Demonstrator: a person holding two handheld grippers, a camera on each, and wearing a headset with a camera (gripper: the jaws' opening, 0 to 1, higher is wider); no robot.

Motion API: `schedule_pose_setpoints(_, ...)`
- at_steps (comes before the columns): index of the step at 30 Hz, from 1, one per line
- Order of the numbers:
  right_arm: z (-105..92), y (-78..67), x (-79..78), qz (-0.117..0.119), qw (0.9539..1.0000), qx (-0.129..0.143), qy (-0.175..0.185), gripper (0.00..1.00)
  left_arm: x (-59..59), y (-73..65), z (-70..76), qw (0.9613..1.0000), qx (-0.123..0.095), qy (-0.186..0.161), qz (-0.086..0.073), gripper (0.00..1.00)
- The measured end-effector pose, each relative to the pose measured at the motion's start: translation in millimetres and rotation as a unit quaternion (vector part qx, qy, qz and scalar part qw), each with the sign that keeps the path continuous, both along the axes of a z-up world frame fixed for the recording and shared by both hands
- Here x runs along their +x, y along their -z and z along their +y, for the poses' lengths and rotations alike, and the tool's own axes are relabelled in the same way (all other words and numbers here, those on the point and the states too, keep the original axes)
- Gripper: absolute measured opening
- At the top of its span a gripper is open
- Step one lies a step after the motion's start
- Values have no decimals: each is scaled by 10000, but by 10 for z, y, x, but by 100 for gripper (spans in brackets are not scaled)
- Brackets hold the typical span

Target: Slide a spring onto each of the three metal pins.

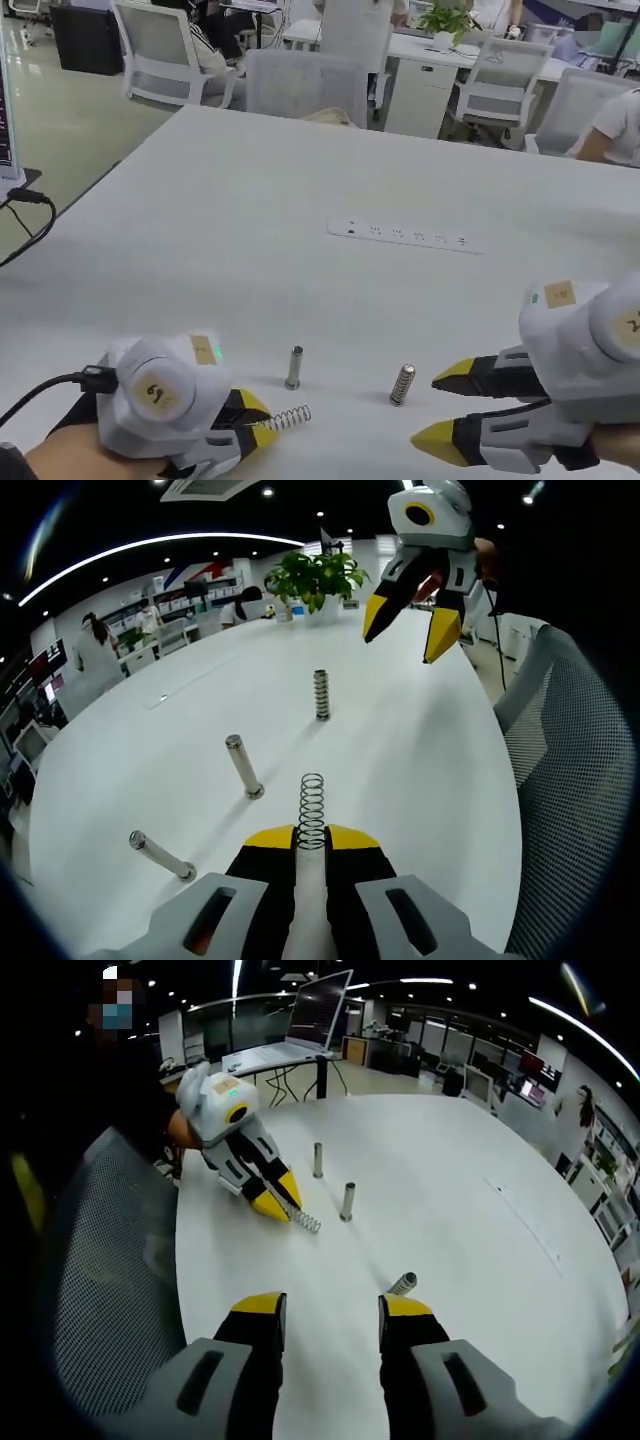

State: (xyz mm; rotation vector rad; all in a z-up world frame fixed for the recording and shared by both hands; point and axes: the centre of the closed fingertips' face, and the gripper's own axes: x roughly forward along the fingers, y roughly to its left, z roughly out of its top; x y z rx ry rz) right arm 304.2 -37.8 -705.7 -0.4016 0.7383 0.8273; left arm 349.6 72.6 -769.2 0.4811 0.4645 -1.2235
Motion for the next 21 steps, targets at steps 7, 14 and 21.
schedule_pose_setpoints(7,121,-65,23,-52,9998,138,-116,34,-121,-188,70,9997,-151,185,-102,3)
schedule_pose_setpoints(14,249,-89,-7,-65,9994,171,-300,32,-267,-330,49,9987,-311,372,-163,3)
schedule_pose_setpoints(21,355,-107,-53,-54,9987,213,-457,32,-392,-460,10,9972,-383,583,-264,3)
